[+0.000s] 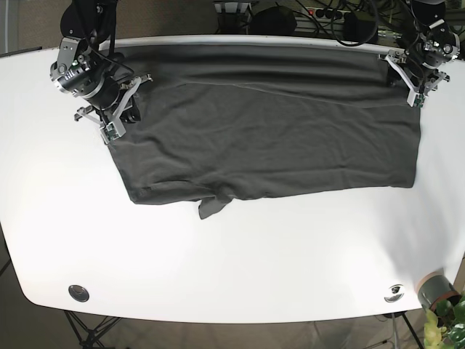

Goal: Fold the T-shirt properly

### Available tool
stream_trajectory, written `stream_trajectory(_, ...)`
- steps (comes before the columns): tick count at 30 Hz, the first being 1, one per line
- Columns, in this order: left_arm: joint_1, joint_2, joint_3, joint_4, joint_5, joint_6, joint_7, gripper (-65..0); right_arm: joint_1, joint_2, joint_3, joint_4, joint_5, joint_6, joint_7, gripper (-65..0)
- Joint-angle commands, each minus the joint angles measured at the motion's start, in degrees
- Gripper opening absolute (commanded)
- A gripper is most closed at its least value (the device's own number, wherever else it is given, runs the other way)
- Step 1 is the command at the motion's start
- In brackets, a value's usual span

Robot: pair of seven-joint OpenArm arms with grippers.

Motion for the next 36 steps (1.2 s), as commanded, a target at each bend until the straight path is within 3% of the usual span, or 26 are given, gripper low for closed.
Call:
stream_trajectory(1,0.34,-0.8,-0.46,0.57,0.09,0.12,-0.06,-33.9,-1.62,0.75,0.33,1.23,0.74,0.32,-0.17,-51.4)
stream_trajectory(3,0.34,-0.8,-0.46,0.57,0.09,0.12,-0.06,-33.9,-2.85,0.84,0.33,1.23,1.0,0.32,-0.26,-40.4)
stream_trajectory(7,0.34,-0.8,-0.38,0.57,0.09,0.12,-0.06,-33.9,-4.43,0.31,0.15,0.88,1.09,0.32,-0.17,-29.6)
stream_trajectory(22,0.08,-0.8,-0.11,0.57,0.09,0.12,-0.06,-33.9,-4.43,0.31,-0.03,-3.69,1.09,0.32,-0.08,-27.9)
stream_trajectory(25,0.08,-0.8,-0.11,0.57,0.09,0.12,-0.06,-33.9,-4.43,0.22,-0.03,-3.69,1.09,0.32,-0.08,-31.7)
stream_trajectory(32,0.08,-0.8,-0.11,0.48,0.09,0.12,-0.06,-33.9,-4.25,0.22,-0.03,-3.78,1.09,0.32,-0.08,-62.6)
stream_trajectory(36,0.08,-0.8,-0.11,0.48,0.09,0.12,-0.06,-33.9,-4.25,0.22,-0.03,-3.78,1.09,0.32,0.01,-63.1)
